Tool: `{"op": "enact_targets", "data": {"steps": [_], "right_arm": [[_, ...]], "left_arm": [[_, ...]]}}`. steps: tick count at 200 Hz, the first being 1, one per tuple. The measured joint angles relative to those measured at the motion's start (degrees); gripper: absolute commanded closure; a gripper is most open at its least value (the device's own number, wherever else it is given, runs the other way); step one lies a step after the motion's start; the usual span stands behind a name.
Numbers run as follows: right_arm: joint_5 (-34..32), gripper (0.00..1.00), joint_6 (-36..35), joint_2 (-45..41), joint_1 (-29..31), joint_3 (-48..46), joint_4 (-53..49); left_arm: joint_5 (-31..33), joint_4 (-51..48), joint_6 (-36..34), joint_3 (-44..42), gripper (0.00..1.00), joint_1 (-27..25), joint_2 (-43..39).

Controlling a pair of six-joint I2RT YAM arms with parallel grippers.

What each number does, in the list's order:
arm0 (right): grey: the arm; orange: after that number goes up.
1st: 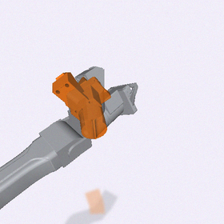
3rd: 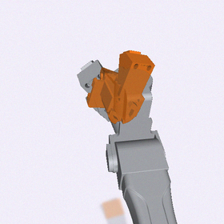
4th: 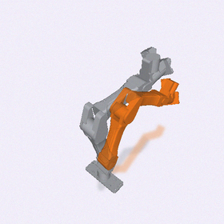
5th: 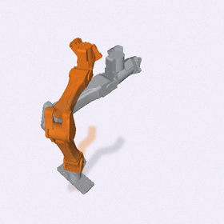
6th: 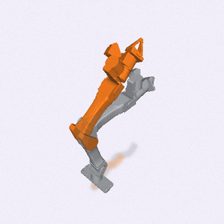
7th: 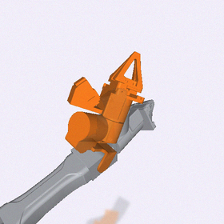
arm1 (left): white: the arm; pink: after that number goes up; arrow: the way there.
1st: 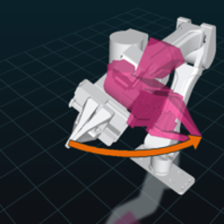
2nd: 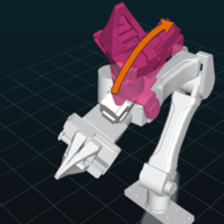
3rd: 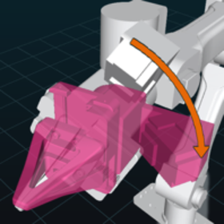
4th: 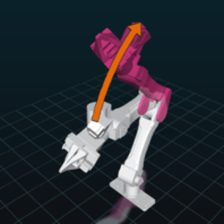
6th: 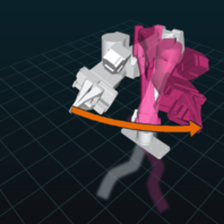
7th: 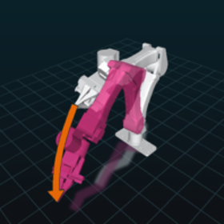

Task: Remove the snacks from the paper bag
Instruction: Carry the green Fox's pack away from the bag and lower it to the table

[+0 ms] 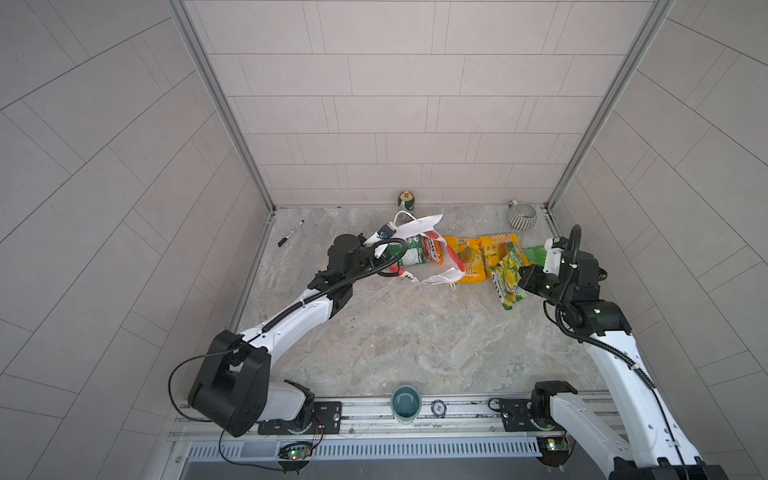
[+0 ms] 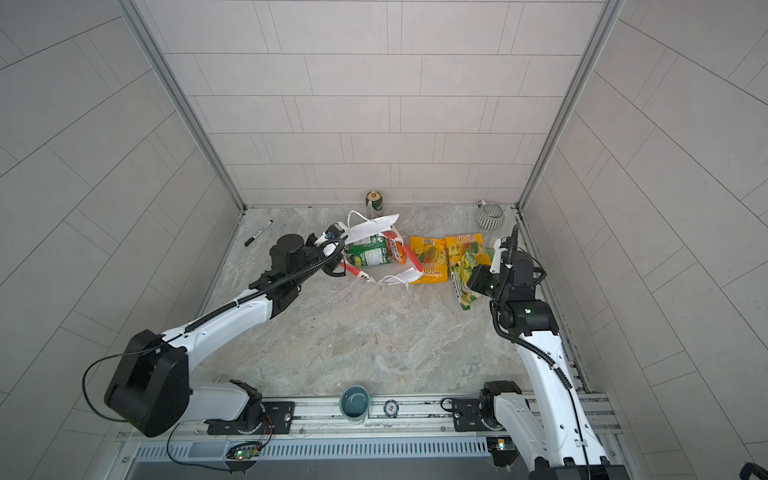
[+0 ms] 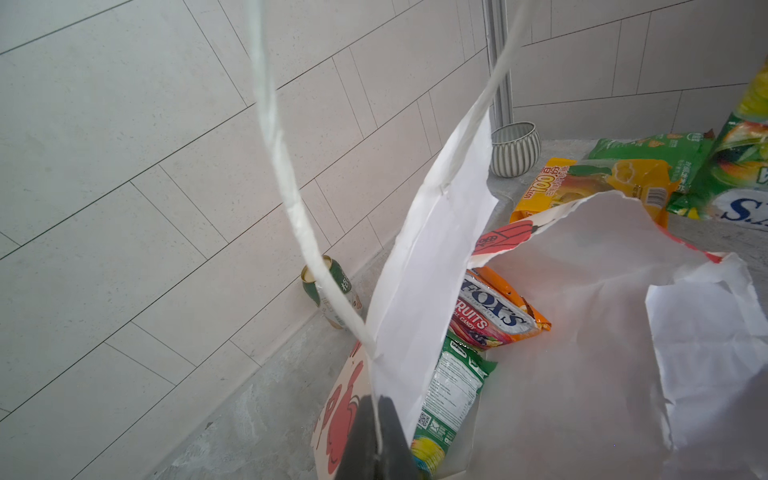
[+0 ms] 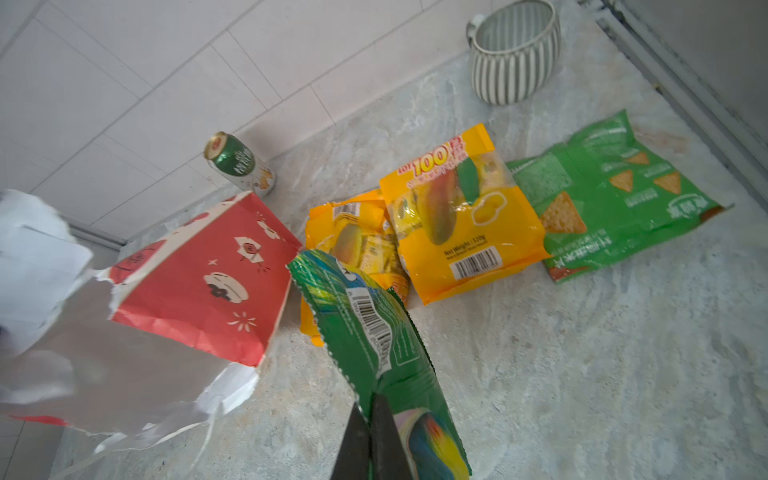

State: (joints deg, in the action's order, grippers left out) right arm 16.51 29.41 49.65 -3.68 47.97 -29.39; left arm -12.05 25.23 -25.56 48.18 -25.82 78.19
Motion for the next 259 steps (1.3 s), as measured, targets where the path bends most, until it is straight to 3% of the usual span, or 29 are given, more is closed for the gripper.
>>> {"op": "enact_targets", "data": {"steps": [41, 102, 117, 203, 225, 243, 259], "right_arm": [[-1.84, 1.00, -2.43, 2.16, -2.12, -3.85, -1.31], [-15.47, 0.99, -6.58, 5.18, -2.49, -7.19, 0.02], [-17.64, 0.93, -7.15, 6.60, -2.54, -7.19, 1.36], [-29.49, 0.93, -10.01, 14.97, -2.54, -5.33, 5.62], [-32.00, 0.88, -10.36, 15.21, -2.56, -4.13, 5.70], [-33.88, 0.67, -10.38, 15.21, -2.62, -3.61, 5.88], [-35.08, 0.61, -10.40, 15.21, -2.64, -3.17, 5.81]], "left_arm": [[0.17, 0.24, 0.00, -0.02, 1.00, 0.04, 0.00], [0.37, 0.74, 0.00, -0.35, 1.00, 0.04, 0.00], [0.35, 1.09, 0.00, -0.52, 1.00, 0.04, 0.00], [0.35, 2.32, -0.04, -1.49, 1.00, 0.04, -0.15], [0.33, 2.84, -0.09, -1.70, 1.00, 0.04, -0.17], [0.31, 2.95, -0.24, -1.70, 1.00, 0.04, -0.15], [0.31, 3.02, -0.39, -1.73, 1.00, 0.04, -0.15]]}}
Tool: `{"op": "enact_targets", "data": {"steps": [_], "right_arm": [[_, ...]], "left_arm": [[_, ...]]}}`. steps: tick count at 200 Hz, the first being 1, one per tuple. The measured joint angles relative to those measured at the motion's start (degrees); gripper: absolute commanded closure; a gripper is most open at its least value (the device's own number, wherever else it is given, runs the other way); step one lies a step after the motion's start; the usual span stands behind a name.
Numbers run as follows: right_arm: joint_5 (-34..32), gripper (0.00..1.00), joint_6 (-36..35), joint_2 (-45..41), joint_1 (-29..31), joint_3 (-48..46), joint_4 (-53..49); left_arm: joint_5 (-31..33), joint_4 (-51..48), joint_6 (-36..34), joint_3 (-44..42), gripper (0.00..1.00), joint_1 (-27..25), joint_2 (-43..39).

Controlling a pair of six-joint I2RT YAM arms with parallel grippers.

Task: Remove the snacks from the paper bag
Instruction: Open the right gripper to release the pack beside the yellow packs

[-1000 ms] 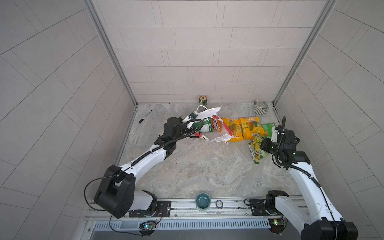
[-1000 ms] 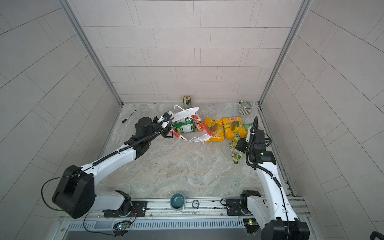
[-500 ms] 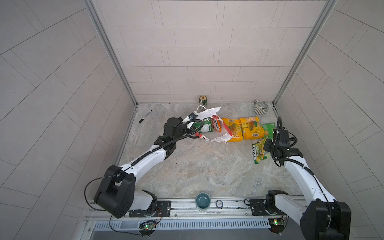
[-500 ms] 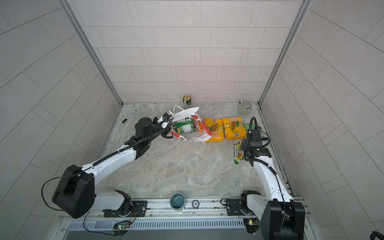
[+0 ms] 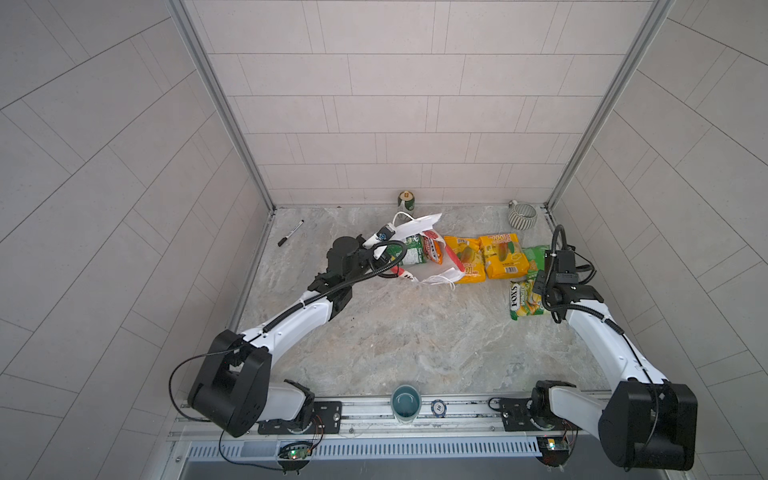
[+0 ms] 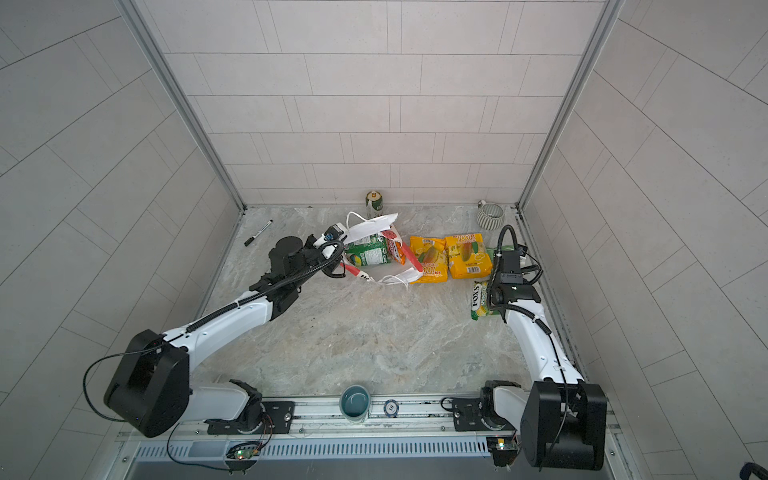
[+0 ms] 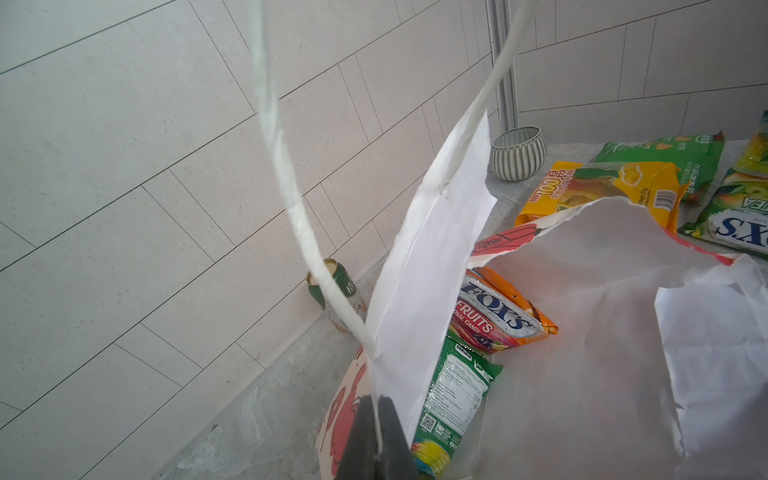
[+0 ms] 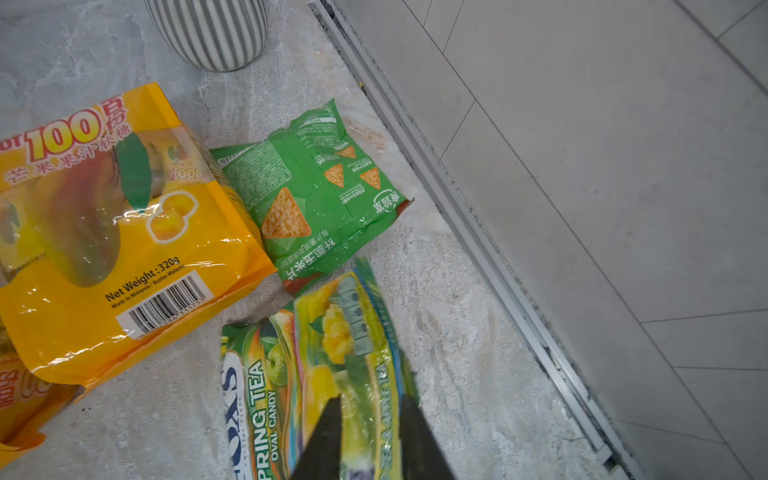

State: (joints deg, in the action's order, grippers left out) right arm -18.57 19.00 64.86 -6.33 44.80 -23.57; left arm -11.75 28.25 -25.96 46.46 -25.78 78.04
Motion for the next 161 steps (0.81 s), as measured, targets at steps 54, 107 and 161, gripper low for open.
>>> {"op": "enact_targets", "data": {"steps": [54, 107, 161], "right_arm": [[7.52, 0.75, 3.17, -1.44, 0.66, 2.58, 0.42], [16.59, 0.97, 10.03, -1.16, 15.69, -7.02, 1.29], [14.36, 0.98, 12.87, 4.22, 14.49, -13.70, 3.54]], "left_arm": [[0.02, 0.39, -0.11, -0.28, 1.00, 0.02, 0.00], [0.02, 0.63, -0.66, -0.42, 1.00, 0.24, -0.02], [-0.17, 0.70, -0.61, -0.42, 1.00, 0.33, 0.00]]}}
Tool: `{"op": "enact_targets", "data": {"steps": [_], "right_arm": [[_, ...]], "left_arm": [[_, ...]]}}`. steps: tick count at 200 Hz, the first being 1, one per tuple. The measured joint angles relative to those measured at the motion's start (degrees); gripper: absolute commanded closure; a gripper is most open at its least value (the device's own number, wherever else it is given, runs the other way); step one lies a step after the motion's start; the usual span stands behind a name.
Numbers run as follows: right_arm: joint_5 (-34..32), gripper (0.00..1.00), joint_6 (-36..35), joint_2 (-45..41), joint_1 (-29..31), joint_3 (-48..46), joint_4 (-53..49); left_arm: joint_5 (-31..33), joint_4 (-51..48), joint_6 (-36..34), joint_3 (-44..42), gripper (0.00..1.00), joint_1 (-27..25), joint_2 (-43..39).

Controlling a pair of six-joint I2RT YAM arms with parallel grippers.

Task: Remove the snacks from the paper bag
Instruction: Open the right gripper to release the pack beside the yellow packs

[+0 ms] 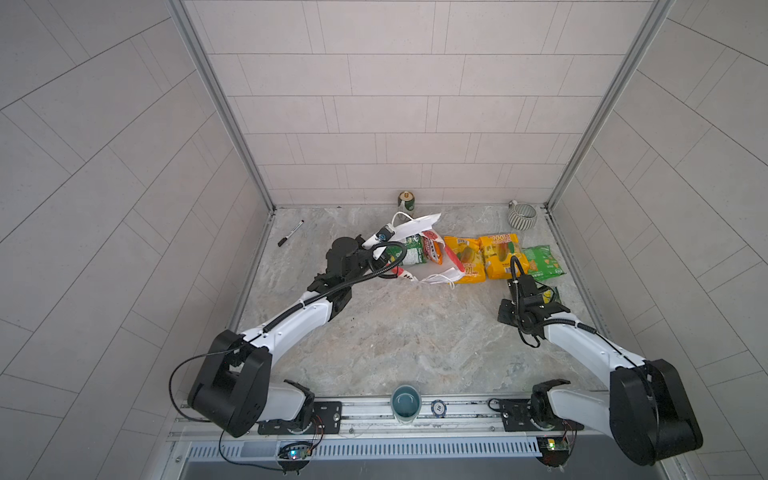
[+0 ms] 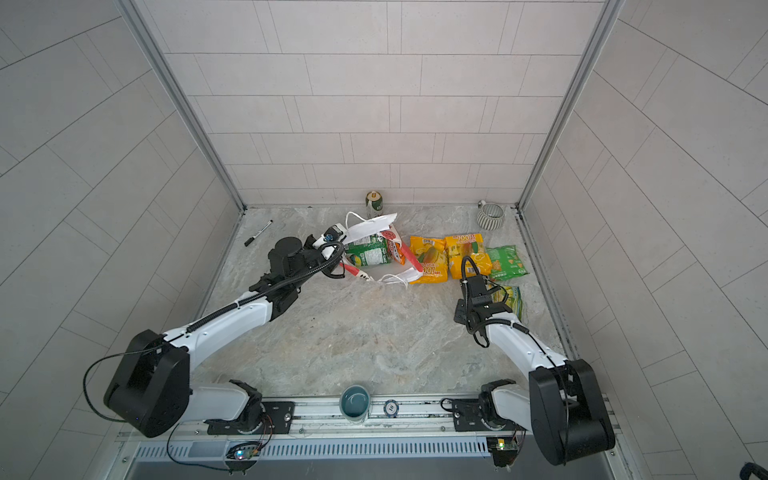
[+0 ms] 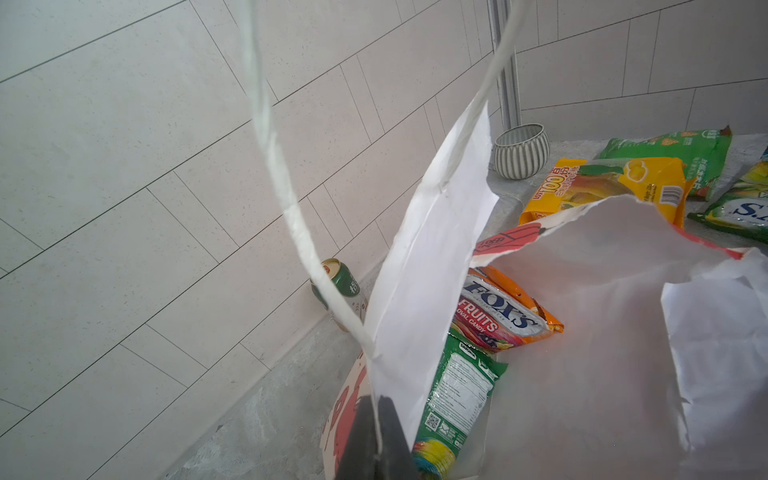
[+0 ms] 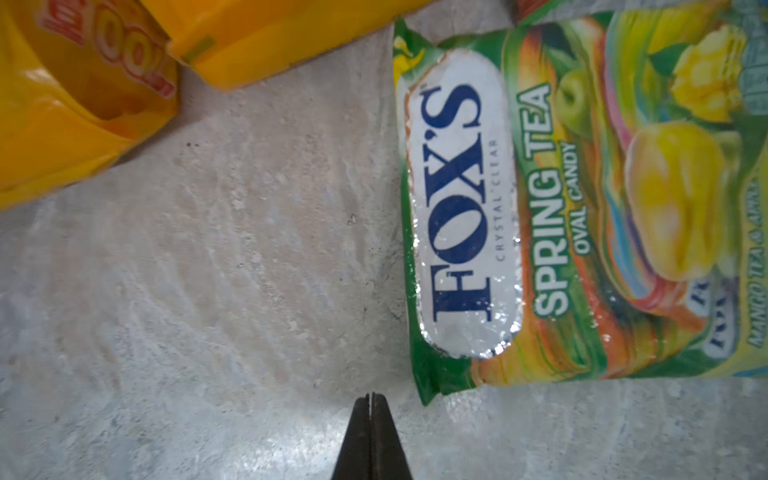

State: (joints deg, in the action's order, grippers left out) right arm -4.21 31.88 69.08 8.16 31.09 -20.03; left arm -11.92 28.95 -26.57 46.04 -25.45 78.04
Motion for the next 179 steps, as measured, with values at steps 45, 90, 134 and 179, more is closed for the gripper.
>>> {"op": "enact_targets", "data": {"steps": [45, 90, 134, 179], "right_arm": [[-1.75, 0.96, 1.64, 7.82, -1.20, 3.39, 2.25], [-1.77, 0.93, 5.42, 9.88, -6.47, 2.84, 3.87], [-0.79, 0.90, 5.68, 6.64, -13.11, 0.13, 4.44], [2.01, 0.86, 5.68, 5.90, -13.16, -0.17, 5.68]], "left_arm": [[0.00, 0.00, -0.02, 0.00, 1.00, 0.00, 0.00], [0.02, -0.02, -0.04, 0.00, 1.00, 0.00, 0.00], [-0.07, 0.00, 0.02, 0.00, 1.00, 0.02, 0.00], [-0.48, 0.04, 0.15, 0.00, 1.00, 0.07, 0.04]]}}
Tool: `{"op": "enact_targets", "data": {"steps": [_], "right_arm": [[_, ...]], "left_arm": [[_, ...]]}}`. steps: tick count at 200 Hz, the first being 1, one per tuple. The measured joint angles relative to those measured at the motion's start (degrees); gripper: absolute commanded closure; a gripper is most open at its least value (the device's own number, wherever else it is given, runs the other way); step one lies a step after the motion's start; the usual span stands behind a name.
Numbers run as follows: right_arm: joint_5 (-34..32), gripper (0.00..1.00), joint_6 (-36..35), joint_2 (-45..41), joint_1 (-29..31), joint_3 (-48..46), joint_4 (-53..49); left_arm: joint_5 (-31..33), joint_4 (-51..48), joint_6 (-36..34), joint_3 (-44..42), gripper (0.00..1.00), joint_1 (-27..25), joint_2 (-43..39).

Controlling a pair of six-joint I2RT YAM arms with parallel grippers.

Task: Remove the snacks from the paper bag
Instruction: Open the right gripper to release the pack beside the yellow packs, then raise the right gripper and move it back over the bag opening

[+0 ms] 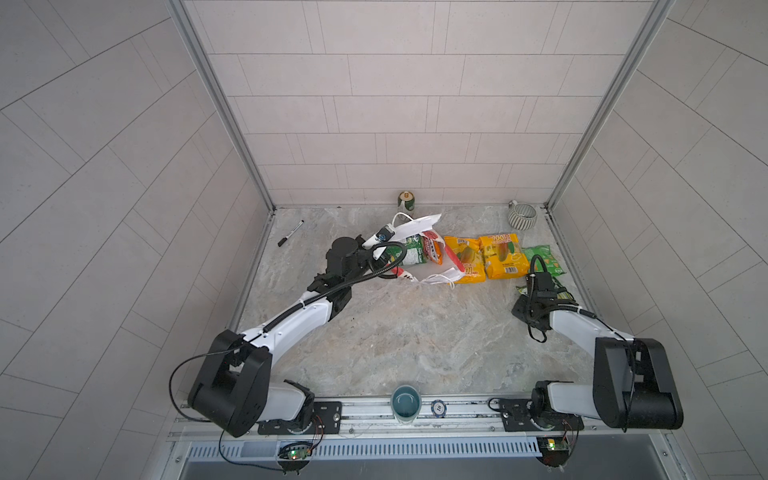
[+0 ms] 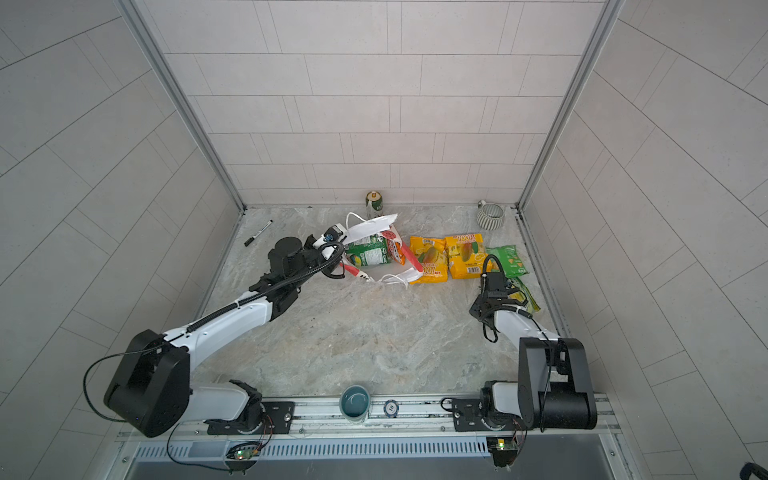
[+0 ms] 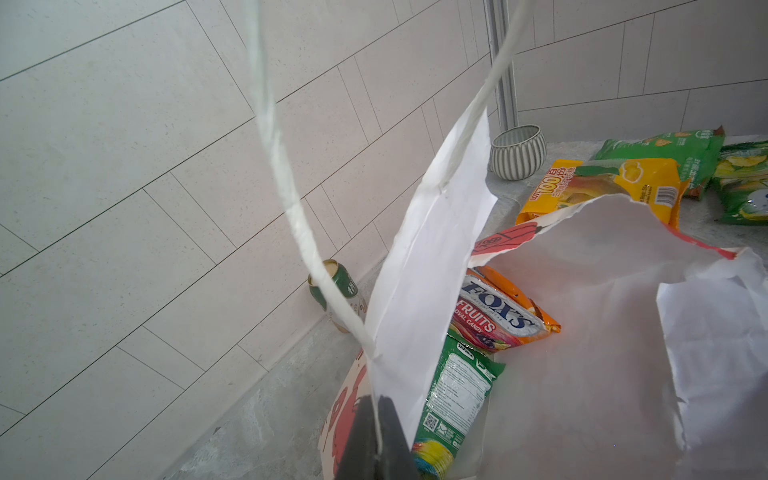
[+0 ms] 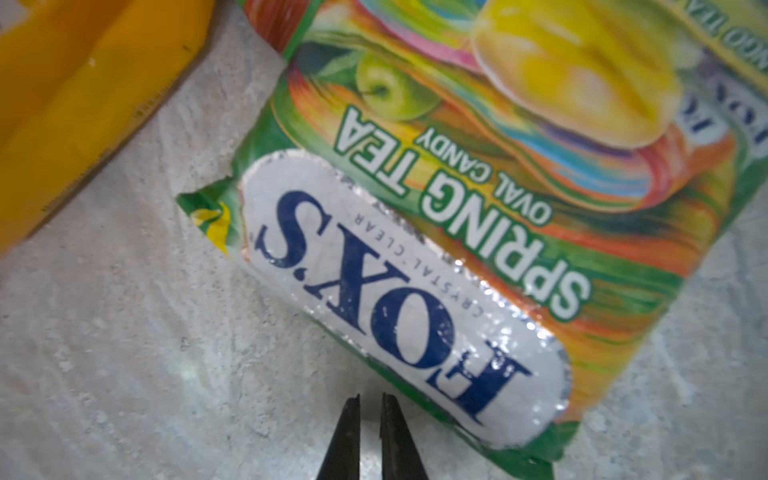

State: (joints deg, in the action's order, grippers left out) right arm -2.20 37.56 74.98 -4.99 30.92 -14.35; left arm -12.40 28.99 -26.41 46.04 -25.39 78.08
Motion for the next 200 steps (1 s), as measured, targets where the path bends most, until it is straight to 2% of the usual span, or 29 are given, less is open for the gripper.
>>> {"op": "enact_targets", "data": {"steps": [61, 149, 200], "right_arm": [[4.55, 0.83, 2.08, 1.57, 0.00, 0.17, 4.90], [-0.24, 0.81, 11.15, 10.93, 0.00, 2.64, 18.16], [-1.33, 0.80, 13.53, 10.88, -0.04, 3.37, 17.81]], "left_arm": [[-0.26, 0.07, 0.04, 0.00, 1.00, 0.04, 0.00], [-0.63, 0.11, 0.70, 0.00, 1.00, 0.24, 0.00], [-0.59, 0.09, 0.66, 0.00, 1.00, 0.24, 0.00]]}}
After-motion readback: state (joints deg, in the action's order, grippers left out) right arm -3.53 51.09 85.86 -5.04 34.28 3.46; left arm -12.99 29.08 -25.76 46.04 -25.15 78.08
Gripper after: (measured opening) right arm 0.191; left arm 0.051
